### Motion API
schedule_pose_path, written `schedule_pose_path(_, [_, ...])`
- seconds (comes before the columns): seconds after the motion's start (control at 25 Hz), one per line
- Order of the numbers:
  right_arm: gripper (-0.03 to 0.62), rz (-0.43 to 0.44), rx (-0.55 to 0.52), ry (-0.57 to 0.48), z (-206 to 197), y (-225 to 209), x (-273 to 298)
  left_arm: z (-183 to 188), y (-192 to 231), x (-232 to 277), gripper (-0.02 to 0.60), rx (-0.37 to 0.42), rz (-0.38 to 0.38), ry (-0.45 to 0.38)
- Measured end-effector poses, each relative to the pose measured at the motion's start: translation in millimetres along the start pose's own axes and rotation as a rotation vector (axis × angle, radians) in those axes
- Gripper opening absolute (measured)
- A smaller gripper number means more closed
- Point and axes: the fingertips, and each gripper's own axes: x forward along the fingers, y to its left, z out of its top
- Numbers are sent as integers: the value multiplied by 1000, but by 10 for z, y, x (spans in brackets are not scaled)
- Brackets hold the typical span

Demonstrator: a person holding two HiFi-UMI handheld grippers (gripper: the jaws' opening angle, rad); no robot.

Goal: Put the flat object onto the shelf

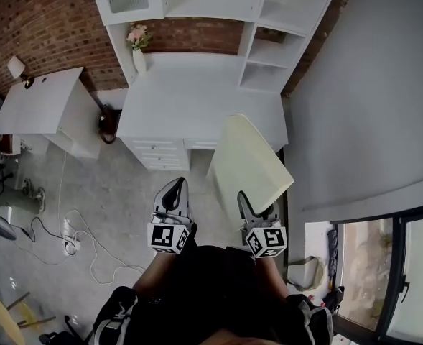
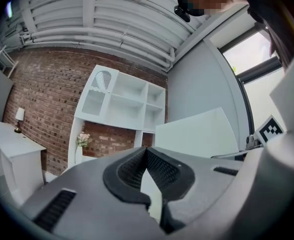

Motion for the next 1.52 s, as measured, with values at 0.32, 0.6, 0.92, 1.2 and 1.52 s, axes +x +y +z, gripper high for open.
schedule_pose_path(0.32, [288, -53, -42, -51, 594, -31, 1432, 379, 1038, 1194, 9, 0, -50, -30])
schedule_pose_path(0.6, [287, -50, -215, -74, 956, 168, 2358, 419, 1732, 1752, 9, -2, -63, -17])
schedule_pose_path(0.92, [287, -62, -558, -56, 1699, 121, 2977, 331, 2095, 2122, 9, -34, -29, -3])
schedule_pose_path(1.2, [287, -112, -729, -102, 2317, -34, 3411, 454, 2351, 2475, 9, -30, 11, -26])
schedule_pose_path(1.52, [287, -169, -943, -414, 3110, -15, 3962, 510, 2616, 2972, 9, -25, 56, -36])
